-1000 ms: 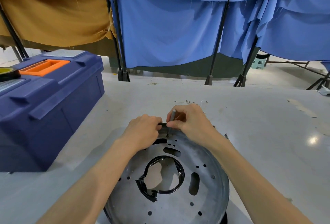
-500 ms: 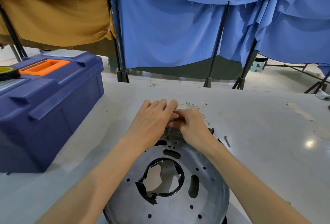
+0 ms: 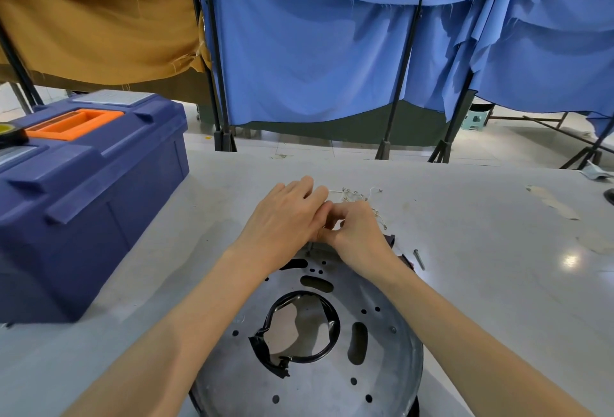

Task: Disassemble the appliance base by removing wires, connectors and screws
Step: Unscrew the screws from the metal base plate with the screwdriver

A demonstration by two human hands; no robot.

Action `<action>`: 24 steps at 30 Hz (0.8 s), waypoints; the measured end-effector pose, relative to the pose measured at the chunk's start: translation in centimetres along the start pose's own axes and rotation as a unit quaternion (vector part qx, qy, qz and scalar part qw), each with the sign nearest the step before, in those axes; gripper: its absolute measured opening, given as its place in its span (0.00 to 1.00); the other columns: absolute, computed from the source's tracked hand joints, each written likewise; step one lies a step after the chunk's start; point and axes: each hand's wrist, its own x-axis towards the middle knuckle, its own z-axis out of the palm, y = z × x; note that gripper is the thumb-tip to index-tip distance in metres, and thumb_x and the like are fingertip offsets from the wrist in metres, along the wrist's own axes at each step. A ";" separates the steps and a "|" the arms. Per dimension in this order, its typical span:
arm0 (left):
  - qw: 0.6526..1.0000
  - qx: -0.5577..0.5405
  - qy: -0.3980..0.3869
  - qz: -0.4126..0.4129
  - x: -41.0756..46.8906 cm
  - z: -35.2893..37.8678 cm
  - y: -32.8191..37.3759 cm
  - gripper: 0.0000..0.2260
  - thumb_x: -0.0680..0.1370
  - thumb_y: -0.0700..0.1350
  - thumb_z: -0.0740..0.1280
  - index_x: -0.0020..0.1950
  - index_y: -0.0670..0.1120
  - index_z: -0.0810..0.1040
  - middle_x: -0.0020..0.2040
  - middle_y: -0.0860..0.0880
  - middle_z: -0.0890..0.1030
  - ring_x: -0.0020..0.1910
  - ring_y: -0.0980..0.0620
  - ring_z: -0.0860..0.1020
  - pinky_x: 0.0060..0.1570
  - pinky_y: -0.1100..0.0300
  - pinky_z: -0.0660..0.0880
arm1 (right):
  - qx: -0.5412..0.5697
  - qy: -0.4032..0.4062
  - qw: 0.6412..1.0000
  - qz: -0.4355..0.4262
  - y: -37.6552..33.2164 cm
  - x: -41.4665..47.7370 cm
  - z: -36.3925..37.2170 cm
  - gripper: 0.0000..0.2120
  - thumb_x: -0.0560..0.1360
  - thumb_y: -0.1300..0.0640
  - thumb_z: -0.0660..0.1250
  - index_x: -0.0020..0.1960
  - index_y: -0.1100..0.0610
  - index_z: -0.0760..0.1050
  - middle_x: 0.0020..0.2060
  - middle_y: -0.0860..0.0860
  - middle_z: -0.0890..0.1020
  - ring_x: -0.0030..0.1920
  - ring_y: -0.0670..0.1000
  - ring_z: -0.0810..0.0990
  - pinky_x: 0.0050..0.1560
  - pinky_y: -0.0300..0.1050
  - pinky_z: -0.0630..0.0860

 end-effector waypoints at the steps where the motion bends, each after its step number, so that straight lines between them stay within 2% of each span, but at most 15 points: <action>1: 1.000 -0.010 0.003 -0.012 0.1 0.0 0.2 0.09 0.78 0.38 0.66 0.38 0.40 0.72 0.34 0.43 0.73 0.30 0.50 0.62 0.31 0.55 0.63 | -0.002 -0.001 1.000 0.001 0.0 0.0 0.1 0.18 0.69 0.66 0.74 0.30 0.46 0.76 0.22 0.37 0.77 0.26 0.37 0.74 0.33 0.28 0.70; 6: 0.998 -0.040 -0.007 -0.053 0.0 0.1 0.1 0.12 0.81 0.41 0.62 0.38 0.44 0.67 0.35 0.44 0.74 0.31 0.48 0.65 0.33 0.57 0.58 | -0.005 -0.006 1.000 0.022 0.0 0.4 0.5 0.25 0.69 0.77 0.64 0.29 0.48 0.75 0.21 0.38 0.77 0.27 0.35 0.78 0.31 0.28 0.72; 10: 0.996 -0.046 0.003 -0.074 0.0 0.5 0.4 0.12 0.80 0.40 0.61 0.37 0.45 0.64 0.32 0.46 0.68 0.29 0.46 0.64 0.30 0.57 0.57 | 0.006 -0.008 1.000 0.027 0.0 0.5 0.6 0.25 0.67 0.80 0.58 0.27 0.50 0.73 0.22 0.40 0.76 0.26 0.37 0.77 0.31 0.31 0.73; 15: 0.998 -0.026 -0.008 -0.063 0.0 0.1 0.2 0.17 0.73 0.34 0.68 0.35 0.46 0.62 0.27 0.49 0.63 0.23 0.46 0.61 0.25 0.60 0.56 | 0.018 -0.022 0.999 0.037 0.1 0.7 0.7 0.23 0.67 0.80 0.58 0.30 0.53 0.75 0.25 0.45 0.78 0.27 0.37 0.78 0.31 0.30 0.74; 18: 0.999 0.025 -0.020 -0.015 0.0 -0.4 -0.1 0.18 0.71 0.36 0.72 0.35 0.45 0.62 0.26 0.48 0.65 0.21 0.46 0.63 0.23 0.62 0.57 | 0.032 -0.029 0.998 0.038 0.2 0.6 0.7 0.19 0.70 0.78 0.62 0.32 0.57 0.78 0.28 0.50 0.81 0.28 0.37 0.79 0.33 0.28 0.73; 20: 0.995 0.084 -0.030 0.037 0.1 -0.8 -0.9 0.11 0.76 0.40 0.68 0.35 0.44 0.70 0.28 0.46 0.70 0.22 0.45 0.67 0.25 0.60 0.58 | 0.039 -0.033 0.998 0.039 0.2 0.6 0.8 0.11 0.72 0.75 0.65 0.35 0.65 0.79 0.32 0.57 0.83 0.32 0.42 0.81 0.39 0.34 0.78; 22: 0.986 0.132 -0.068 0.077 0.2 -1.2 -1.9 0.02 0.78 0.40 0.65 0.45 0.44 0.75 0.38 0.45 0.73 0.29 0.47 0.68 0.31 0.57 0.59 | 0.052 -0.036 0.997 0.043 0.4 0.7 0.8 0.08 0.72 0.74 0.66 0.36 0.68 0.78 0.34 0.61 0.83 0.37 0.53 0.83 0.47 0.48 0.81; 24: 0.975 0.166 -0.121 0.087 0.3 -1.3 -2.4 0.09 0.78 0.38 0.65 0.57 0.47 0.69 0.48 0.45 0.70 0.37 0.49 0.65 0.39 0.58 0.59 | 0.057 -0.036 0.996 0.049 0.4 0.8 0.8 0.12 0.73 0.72 0.67 0.33 0.61 0.76 0.33 0.59 0.82 0.38 0.57 0.82 0.52 0.56 0.79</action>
